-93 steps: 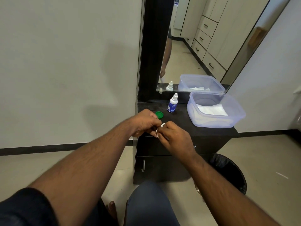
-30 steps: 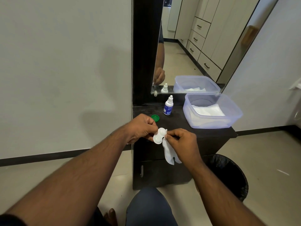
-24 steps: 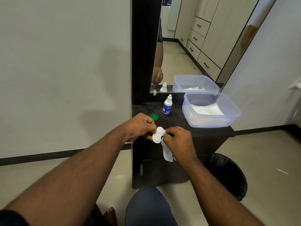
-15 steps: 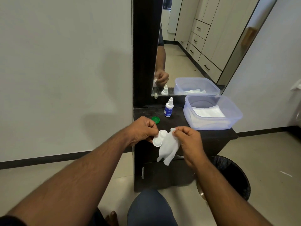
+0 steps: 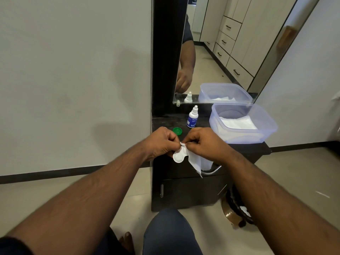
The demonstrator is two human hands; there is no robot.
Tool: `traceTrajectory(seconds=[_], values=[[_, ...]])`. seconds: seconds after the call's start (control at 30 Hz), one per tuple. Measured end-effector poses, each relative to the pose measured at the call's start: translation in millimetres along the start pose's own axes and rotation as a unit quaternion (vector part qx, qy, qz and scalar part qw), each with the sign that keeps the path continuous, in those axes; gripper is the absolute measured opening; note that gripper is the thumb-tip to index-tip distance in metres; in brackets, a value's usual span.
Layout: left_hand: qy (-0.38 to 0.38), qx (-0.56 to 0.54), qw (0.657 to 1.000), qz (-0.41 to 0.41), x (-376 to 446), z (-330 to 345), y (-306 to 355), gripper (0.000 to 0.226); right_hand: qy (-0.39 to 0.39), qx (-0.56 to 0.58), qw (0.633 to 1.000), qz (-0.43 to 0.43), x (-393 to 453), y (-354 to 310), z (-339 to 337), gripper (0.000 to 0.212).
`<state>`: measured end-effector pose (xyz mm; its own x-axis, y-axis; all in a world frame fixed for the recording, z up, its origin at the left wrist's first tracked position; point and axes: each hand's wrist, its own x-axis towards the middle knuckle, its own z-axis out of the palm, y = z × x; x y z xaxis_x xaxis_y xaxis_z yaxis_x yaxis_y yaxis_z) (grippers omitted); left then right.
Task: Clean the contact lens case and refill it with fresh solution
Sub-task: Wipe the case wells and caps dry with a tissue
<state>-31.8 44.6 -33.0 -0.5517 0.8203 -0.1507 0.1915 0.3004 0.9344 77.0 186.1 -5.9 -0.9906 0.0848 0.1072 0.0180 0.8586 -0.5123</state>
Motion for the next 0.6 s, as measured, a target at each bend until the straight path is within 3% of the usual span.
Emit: traceTrajectory(seconds=[0.27, 0.4, 0.5, 0.6], values=[[0.048, -0.008, 0.999, -0.025, 1, 6, 2, 0.018, 0.056, 0.01, 0.995, 0.079, -16, 15, 15, 0.02], [0.031, -0.004, 0.999, -0.025, 0, 6, 5, 0.019, 0.062, -0.063, 0.996, 0.004, -15, 13, 14, 0.021], [0.029, -0.002, 0.999, -0.025, 0, 5, 4, 0.014, 0.013, -0.134, 0.989, -0.057, -12, 12, 12, 0.023], [0.031, 0.002, 0.999, -0.025, 0, 5, 4, 0.012, -0.024, -0.189, 0.98, -0.063, -10, 14, 7, 0.025]])
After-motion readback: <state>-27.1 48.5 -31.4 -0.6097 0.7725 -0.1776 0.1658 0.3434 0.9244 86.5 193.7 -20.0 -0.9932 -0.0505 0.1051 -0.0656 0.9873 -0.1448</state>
